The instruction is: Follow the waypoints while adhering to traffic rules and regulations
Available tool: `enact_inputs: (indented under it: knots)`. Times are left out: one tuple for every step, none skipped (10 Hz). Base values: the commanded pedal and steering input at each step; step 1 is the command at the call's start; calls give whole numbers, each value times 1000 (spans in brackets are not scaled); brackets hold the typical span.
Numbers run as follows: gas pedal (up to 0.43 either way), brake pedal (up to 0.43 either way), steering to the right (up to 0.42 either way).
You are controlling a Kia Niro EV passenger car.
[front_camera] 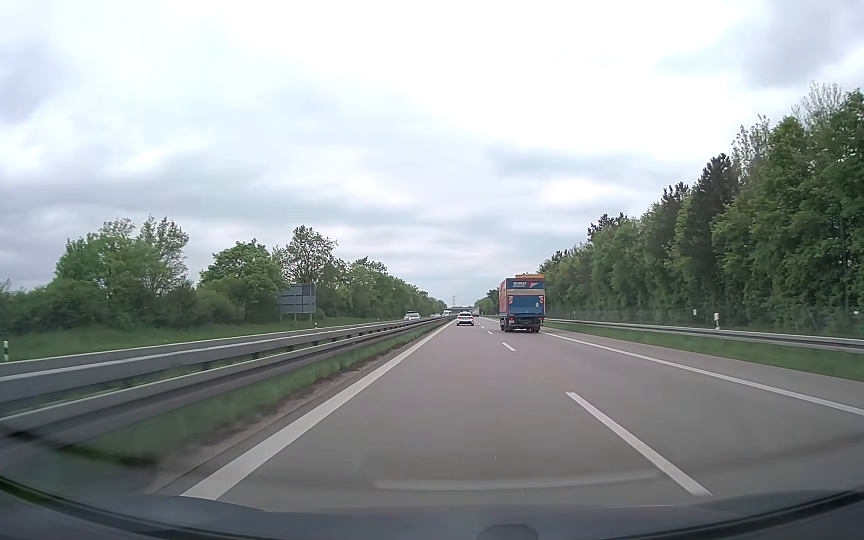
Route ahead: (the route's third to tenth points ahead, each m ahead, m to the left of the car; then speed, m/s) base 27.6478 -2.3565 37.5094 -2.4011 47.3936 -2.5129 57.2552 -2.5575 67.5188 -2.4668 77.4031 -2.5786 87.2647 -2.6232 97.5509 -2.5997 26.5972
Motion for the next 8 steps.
enact_inputs:
  knots:
    - [0, 0, -1]
    - [0, 0, 0]
    - [0, 0, 0]
    - [0, 0, 0]
    - [0, 0, -1]
    - [0, 0, 0]
    - [0, 0, -1]
    - [0, 0, -1]
